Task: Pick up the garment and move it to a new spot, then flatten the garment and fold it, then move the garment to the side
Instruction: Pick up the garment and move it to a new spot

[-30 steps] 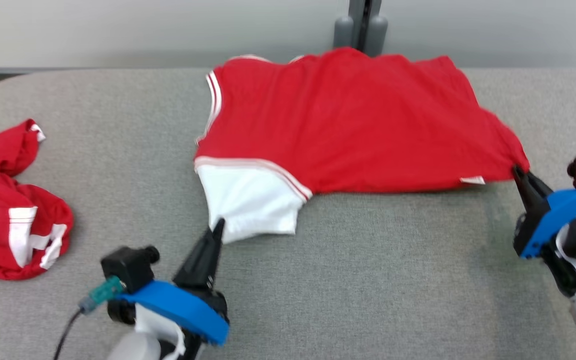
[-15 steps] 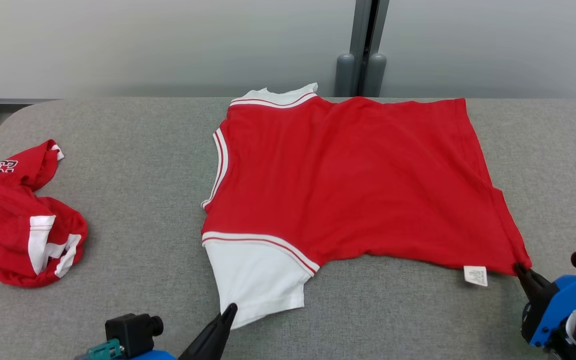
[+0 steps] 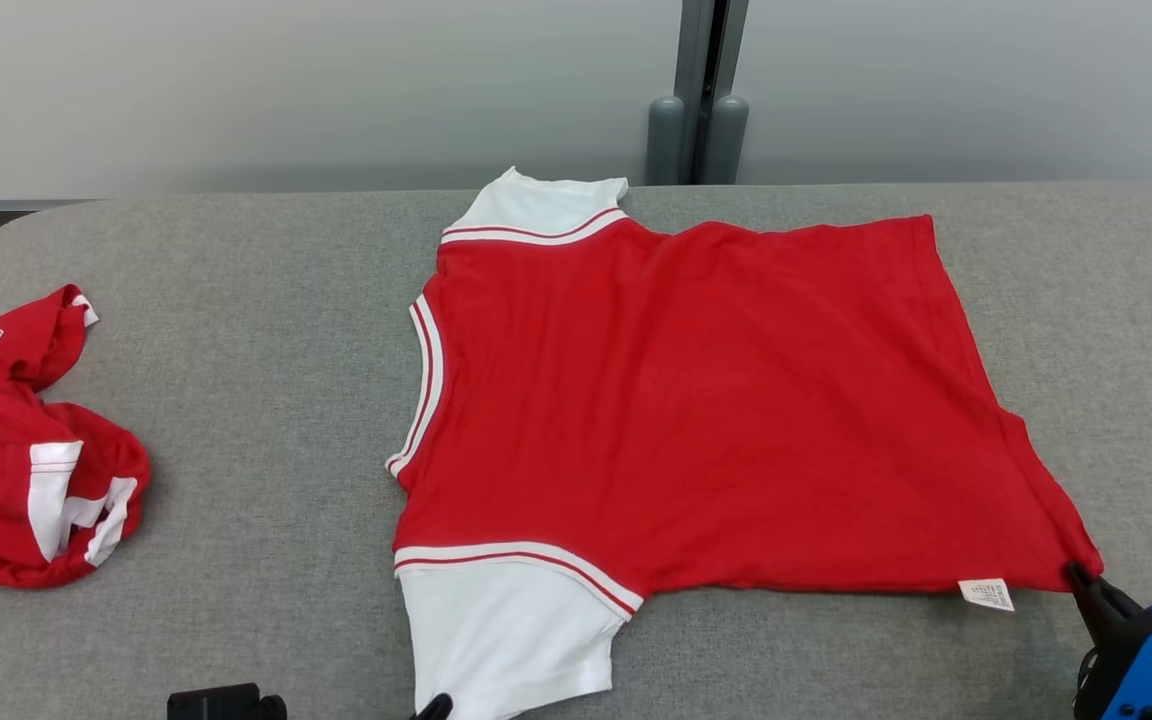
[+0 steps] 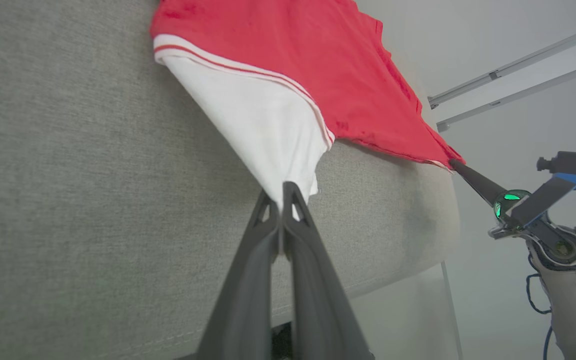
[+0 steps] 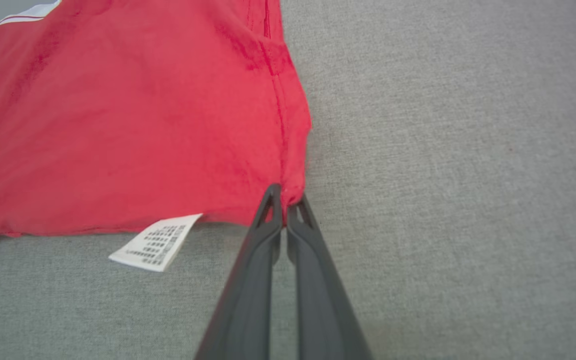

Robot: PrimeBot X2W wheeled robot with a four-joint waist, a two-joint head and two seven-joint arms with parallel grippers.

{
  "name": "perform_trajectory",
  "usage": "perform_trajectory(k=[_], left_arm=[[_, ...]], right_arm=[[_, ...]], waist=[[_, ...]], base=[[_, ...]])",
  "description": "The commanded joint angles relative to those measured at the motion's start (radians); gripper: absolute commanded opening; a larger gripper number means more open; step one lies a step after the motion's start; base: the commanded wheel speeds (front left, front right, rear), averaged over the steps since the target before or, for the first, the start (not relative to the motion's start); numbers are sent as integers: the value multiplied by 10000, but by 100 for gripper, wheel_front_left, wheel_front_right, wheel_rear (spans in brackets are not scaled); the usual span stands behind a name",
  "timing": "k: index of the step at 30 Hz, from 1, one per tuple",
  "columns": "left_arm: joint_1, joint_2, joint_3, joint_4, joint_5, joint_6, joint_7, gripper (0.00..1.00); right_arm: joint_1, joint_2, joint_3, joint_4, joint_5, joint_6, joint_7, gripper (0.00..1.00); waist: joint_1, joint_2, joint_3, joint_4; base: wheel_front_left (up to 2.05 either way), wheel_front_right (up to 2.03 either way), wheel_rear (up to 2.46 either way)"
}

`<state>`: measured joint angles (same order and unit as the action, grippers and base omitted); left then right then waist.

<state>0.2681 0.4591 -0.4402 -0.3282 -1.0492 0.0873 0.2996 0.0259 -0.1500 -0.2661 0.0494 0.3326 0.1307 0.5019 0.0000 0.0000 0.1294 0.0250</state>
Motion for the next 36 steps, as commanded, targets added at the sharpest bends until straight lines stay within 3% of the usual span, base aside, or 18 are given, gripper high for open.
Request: perform_trajectory(k=[1, 5, 10, 21, 36], left_arm=[[115, 38, 6, -116, -77, 47, 70, 0], [53, 50, -22, -265, 111, -51, -91, 0], [-732, -382, 25, -35, 140, -250, -354, 0], [-3403, -1606, 292, 2186, 387, -953, -1302, 0], [-5538, -2634, 563, 4705, 1475, -1365, -3457, 0]], right_arm=[[151, 59, -55, -110, -123, 1, 75, 0], [80, 167, -86, -235, -222, 1, 42, 0], [-279, 94, 30, -320, -250, 1, -244, 0], [-1418, -73, 764, 135, 18, 1, -506, 0], [-2868, -186, 1266, 1484, 486, 1, -1882, 0]], waist=[[0, 0, -1, -26], [0, 0, -32, -78], [0, 0, -64, -159], [0, 0, 202, -403], [0, 0, 1156, -369]], base=[[0, 0, 0], [0, 0, 0], [0, 0, 0], [0, 0, 0], [0, 0, 0]])
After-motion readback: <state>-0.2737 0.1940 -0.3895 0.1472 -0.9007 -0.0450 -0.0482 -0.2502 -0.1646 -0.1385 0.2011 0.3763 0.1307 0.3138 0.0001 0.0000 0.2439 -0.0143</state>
